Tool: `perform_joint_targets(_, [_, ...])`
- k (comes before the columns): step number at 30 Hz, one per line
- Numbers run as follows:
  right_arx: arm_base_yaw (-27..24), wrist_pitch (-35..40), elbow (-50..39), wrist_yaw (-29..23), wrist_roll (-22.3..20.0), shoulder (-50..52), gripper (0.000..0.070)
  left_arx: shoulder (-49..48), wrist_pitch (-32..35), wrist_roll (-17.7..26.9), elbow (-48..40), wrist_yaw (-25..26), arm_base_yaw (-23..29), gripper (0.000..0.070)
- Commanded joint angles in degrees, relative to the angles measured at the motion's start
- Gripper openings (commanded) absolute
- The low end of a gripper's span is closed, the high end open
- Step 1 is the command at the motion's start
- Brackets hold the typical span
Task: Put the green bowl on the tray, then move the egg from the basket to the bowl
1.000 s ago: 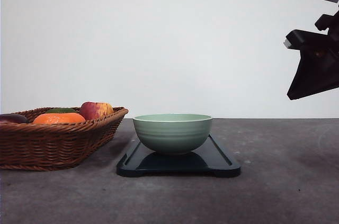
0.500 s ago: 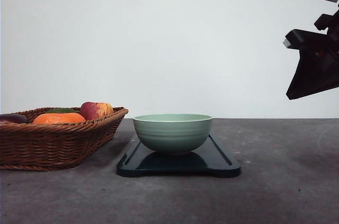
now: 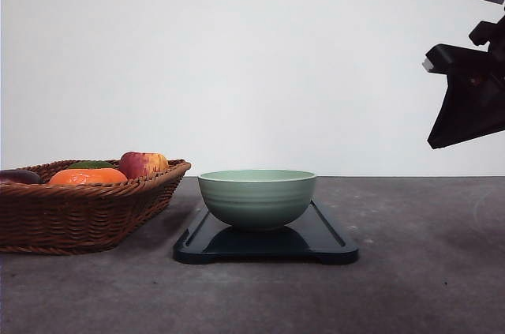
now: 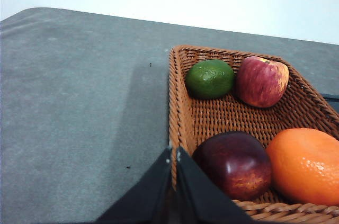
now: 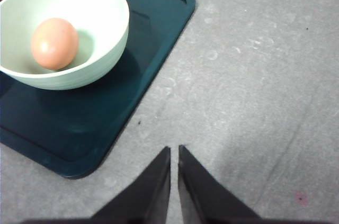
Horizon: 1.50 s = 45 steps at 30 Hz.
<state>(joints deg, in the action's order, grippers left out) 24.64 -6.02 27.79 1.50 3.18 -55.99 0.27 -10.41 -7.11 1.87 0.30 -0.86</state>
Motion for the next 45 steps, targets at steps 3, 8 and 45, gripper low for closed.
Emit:
perform_joint_targets(3, [0.28, 0.46, 0.28, -0.03, -0.20, -0.46, 0.0017, -0.09, -0.32, -0.28, -1.14, -0.03, 0.13, 0.0000])
perform_joint_targets(8, [0.29, -0.03, 0.28, -0.53, -2.67, 1.30, 0.0017, -0.09, -0.33, -0.28, -1.14, -0.04, 0.13, 0.0000])
perform_joint_targets(45, [-21.07, -4.35, -27.12, 1.29, -2.34, 55.78, 0.0017, -0.09, -0.33, -0.26, -1.11, -0.04, 0.13, 0.0000])
